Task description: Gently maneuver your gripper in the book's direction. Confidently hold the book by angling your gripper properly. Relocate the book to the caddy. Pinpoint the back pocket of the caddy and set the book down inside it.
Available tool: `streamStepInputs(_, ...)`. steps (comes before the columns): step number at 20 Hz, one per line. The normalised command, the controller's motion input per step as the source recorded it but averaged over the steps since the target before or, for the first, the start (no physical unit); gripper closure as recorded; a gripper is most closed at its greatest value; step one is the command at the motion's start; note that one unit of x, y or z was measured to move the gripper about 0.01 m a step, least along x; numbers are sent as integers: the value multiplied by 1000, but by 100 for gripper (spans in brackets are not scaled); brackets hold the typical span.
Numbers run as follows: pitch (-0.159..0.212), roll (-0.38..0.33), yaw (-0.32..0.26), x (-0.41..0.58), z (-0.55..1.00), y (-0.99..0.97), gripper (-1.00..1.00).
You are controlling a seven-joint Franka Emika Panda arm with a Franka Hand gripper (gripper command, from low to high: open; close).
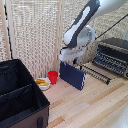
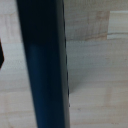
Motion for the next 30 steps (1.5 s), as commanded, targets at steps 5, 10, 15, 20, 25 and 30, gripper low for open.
streamStepInputs(5, 123, -84, 0, 136, -181, 0, 100)
streamStepInputs(10, 93, -48, 0, 161, -151, 0, 100)
streamStepInputs(15, 70, -44, 0, 154, -141, 10, 100)
streamStepInputs(20, -57, -86, -114, -46, -165, 358, 100)
streamStepInputs(25, -30, -6, -346, 0, -14, 165, 100)
streamStepInputs(30, 39, 7, -251, 360, 449, -85, 100)
